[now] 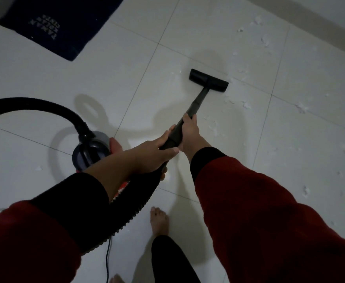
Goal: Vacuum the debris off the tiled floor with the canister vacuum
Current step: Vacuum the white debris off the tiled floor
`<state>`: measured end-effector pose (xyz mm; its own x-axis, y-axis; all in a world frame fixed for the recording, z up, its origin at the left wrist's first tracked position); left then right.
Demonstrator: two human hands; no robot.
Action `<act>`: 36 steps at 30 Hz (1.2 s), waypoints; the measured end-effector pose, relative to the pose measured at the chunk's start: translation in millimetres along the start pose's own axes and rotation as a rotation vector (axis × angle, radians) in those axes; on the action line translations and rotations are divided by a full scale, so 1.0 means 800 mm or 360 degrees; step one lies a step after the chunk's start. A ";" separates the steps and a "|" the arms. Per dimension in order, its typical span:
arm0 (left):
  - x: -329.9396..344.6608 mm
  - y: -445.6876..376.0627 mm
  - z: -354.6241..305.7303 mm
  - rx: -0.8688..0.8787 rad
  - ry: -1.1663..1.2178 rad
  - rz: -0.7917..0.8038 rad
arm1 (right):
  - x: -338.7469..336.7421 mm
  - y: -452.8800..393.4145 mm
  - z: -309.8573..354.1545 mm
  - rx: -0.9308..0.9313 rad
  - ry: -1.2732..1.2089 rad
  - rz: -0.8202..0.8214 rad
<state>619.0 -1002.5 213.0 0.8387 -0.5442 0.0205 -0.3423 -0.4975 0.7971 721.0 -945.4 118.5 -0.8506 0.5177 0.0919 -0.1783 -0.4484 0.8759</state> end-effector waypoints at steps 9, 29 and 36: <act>0.026 0.098 0.102 -0.0082 0.0135 0.0047 | -0.022 0.086 -0.111 0.0070 -0.0005 -0.0028; 0.055 0.300 0.278 -0.0194 0.0074 0.0122 | -0.056 0.255 -0.328 0.0090 -0.0056 -0.0095; 0.059 0.317 0.293 -0.0222 0.0056 0.0182 | -0.065 0.265 -0.353 0.0153 0.0001 -0.0155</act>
<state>472.6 -1312.7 274.2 0.8129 -0.5665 0.1351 -0.3764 -0.3340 0.8641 587.4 -1273.1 165.9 -0.8319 0.5549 0.0038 -0.2120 -0.3241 0.9219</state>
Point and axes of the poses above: each hand's wrist, its own y-axis away from the middle knuckle, its own x-axis out of the palm, z = x × y, the point moved 7 cm from there along -y, towards the middle knuckle, and after that the axes turned 1 degree about y, right-handed, at the moved point
